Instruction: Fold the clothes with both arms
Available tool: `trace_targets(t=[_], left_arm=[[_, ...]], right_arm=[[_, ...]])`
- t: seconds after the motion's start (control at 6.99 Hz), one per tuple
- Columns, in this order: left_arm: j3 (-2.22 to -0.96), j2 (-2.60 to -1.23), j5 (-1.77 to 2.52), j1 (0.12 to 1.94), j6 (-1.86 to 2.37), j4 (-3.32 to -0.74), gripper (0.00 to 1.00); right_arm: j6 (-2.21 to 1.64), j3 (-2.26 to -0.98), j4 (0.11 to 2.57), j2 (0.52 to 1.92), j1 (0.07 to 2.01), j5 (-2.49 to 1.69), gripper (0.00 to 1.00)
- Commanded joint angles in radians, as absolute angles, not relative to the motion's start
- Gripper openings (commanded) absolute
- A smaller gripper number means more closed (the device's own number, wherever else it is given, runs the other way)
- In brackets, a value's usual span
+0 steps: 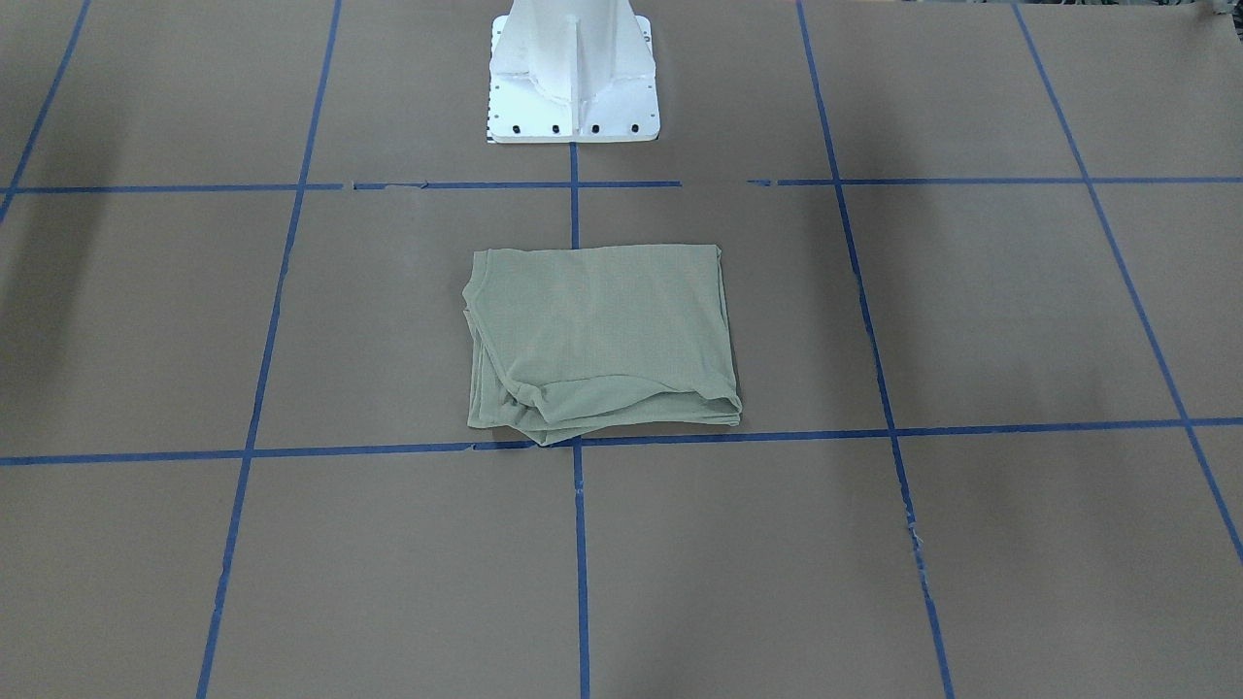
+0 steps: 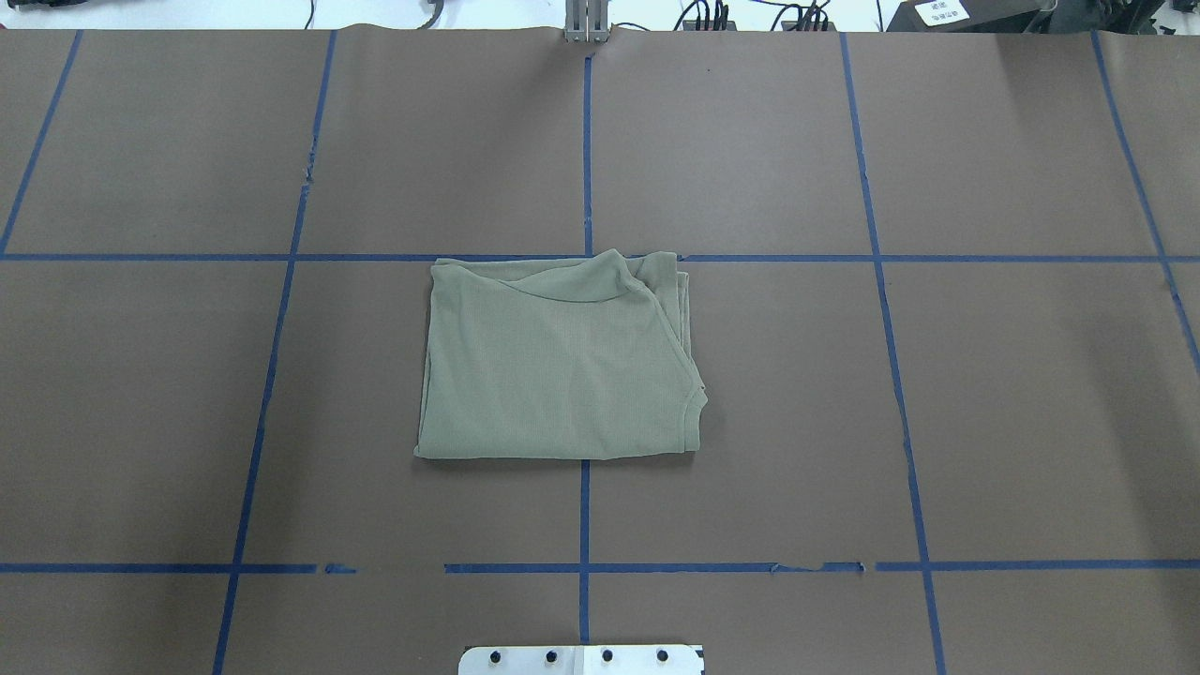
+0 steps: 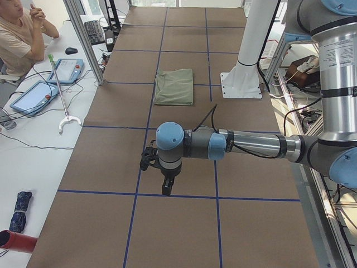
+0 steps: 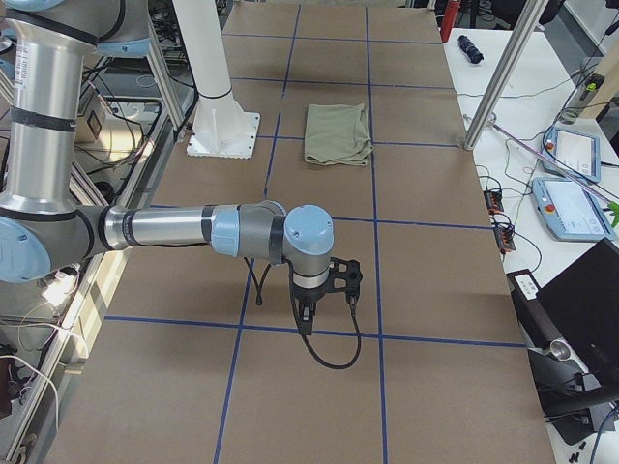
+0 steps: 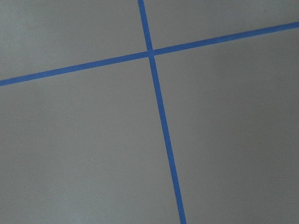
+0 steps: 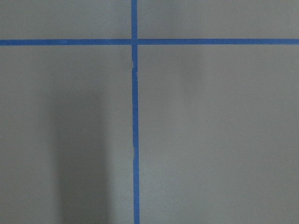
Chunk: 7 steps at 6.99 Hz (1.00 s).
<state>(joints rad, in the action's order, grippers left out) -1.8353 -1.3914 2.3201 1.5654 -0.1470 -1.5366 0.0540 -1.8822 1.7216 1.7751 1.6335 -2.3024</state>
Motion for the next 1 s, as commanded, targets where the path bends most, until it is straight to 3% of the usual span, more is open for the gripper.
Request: trace_targets(t=[0.0,0.86], left_arm=[[-1.835,-1.390,2.318,1.566,-0.147,-1.534,1.00],[-1.821,-1.388,2.318,1.568,-0.147,-1.531,1.00]], right_arm=[[0.046,-1.885,1.671,1.779,1.628,-2.319,1.00],[0.046,-1.871,1.655,1.782,1.626,-2.342,1.00]])
